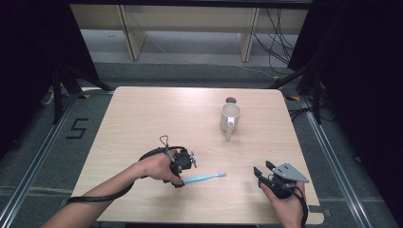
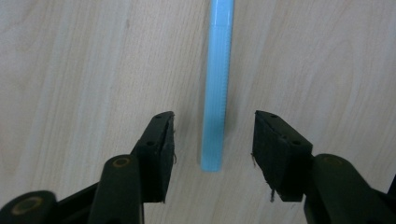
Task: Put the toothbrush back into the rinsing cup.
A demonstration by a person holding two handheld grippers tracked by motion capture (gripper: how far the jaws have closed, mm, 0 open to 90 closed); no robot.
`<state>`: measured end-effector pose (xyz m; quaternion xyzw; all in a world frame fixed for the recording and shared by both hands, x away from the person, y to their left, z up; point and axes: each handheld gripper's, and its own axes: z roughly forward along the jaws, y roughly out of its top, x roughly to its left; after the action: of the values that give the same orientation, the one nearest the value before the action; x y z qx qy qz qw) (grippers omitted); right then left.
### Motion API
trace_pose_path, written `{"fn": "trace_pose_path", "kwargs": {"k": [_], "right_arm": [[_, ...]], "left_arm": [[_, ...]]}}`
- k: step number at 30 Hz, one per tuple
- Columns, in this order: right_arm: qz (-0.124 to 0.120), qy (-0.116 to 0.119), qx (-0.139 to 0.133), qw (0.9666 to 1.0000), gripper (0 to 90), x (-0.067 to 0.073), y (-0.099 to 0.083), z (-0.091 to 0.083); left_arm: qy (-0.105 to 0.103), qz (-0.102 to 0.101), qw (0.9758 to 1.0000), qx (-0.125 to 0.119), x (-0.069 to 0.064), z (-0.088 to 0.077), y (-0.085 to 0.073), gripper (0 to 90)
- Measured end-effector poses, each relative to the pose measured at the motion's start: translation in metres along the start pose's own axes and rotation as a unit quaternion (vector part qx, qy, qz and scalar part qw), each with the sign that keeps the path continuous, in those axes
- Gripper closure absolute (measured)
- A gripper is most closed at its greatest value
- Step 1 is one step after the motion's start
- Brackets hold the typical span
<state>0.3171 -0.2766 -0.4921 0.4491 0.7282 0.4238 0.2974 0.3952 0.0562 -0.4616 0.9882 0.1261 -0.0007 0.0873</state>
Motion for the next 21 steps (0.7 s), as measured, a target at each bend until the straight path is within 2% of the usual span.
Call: {"fn": "trace_pose_path", "kwargs": {"k": [5, 6, 8, 11, 12, 19, 21], "right_arm": [[0.001, 0.003, 0.003, 1.0000, 46.7, 0.001, 0.000, 0.000], [0.013, 0.010, 0.007, 0.9998, 46.7, 0.003, 0.000, 0.001], [0.014, 0.010, 0.009, 0.9998, 46.7, 0.003, 0.000, 0.001], [0.012, 0.010, 0.012, 0.9998, 46.7, 0.004, 0.000, 0.001], [-0.003, 0.006, 0.004, 1.0000, 46.7, 0.002, 0.000, 0.002], [-0.002, 0.008, 0.004, 1.0000, 46.6, 0.003, 0.000, 0.002], [0.005, 0.013, 0.006, 0.9999, 46.6, 0.004, 0.000, 0.003]], "left_arm": [[-0.005, 0.002, 0.9999, 0.010, -0.001, 0.001, 0.005, 52.9], [0.000, 0.007, 0.9998, 0.018, -0.001, 0.003, 0.008, 53.2], [0.000, 0.004, 0.9998, 0.021, 0.000, 0.005, 0.011, 53.2], [-0.001, 0.000, 0.9997, 0.022, 0.001, 0.005, 0.014, 53.4], [0.004, 0.000, 0.9997, 0.024, 0.002, 0.007, 0.016, 54.6], [0.007, 0.013, 0.9995, 0.028, -0.002, 0.013, 0.021, 59.0], [0.007, 0.015, 0.9995, 0.028, -0.003, 0.014, 0.023, 61.2]]}}
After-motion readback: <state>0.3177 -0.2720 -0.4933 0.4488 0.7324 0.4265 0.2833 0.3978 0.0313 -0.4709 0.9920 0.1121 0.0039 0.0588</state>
